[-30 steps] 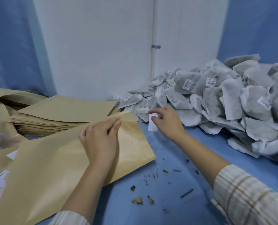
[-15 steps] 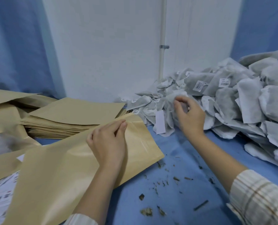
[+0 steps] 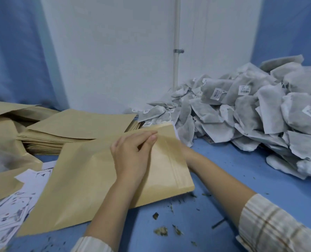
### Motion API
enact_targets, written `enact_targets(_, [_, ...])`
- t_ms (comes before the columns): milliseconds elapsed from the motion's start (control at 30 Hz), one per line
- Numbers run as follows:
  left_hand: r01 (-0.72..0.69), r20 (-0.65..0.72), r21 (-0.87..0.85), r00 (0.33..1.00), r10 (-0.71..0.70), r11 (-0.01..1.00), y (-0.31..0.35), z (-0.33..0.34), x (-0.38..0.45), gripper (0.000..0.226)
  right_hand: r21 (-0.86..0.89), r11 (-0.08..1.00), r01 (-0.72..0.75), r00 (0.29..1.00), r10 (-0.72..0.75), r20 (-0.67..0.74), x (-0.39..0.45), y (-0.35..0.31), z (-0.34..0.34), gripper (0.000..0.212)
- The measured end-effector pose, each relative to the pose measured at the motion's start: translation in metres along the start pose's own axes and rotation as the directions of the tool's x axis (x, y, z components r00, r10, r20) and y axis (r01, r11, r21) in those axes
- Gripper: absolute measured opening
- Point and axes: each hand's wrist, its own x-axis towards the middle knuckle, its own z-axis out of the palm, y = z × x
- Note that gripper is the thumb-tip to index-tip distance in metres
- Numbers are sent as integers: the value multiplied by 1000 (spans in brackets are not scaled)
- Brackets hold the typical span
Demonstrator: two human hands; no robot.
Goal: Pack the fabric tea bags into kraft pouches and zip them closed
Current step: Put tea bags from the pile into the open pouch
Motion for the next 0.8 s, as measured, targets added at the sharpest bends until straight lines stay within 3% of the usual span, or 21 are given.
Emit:
enact_targets(67, [-5,32,-49,999,7,999,3,3,-2,14,-222,968,-118,992,127,27,0,0,2,30])
enact_targets(133, [-4,22,-63,1000,5,998,2,5,-2,14,-417,905,-82,987,131,92,0,0,-4,29])
enact_targets(167, [-7,12,-54,1000,8,999,1,4,-2,14,-407,913,-40,990,93,111,-3,-2,-8,23])
enact_targets(233, [-14,-11,-16,1000,14,1000,-2,2,0,13,-397,907,142,986,-97,132,-9,-11,-15,15])
enact_targets(300, [-5,-38,27,999,6,1000,-4,1,1,14,-448,818,360,930,-354,101,-10,-16,-23,19])
enact_targets(367, [22,-57,44,998,-20,999,-7,0,1,14,-462,785,413,858,-506,-92,-6,-13,-35,14])
enact_targets(433, [43,-64,37,997,-41,998,-10,-1,2,14,-600,766,232,745,-536,-396,2,-6,-55,18])
enact_targets(500, [48,-68,33,997,-46,998,-12,-1,2,14,-703,710,-43,652,-513,-559,12,2,-73,24])
enact_targets(567, [52,-68,36,996,-50,998,-12,-1,2,14,-731,641,-233,714,-398,-576,20,9,-86,32])
enact_targets(667, [54,-68,35,996,-51,998,-13,-1,3,14,-760,564,-323,830,-217,-514,27,16,-93,49])
enact_targets(733, [53,-66,35,997,-51,998,-14,-1,2,15,-749,579,-323,843,-183,-506,27,17,-94,57])
enact_targets(800, [52,-65,35,997,-49,998,-14,-1,2,15,-728,631,-268,789,-289,-542,20,20,-89,55])
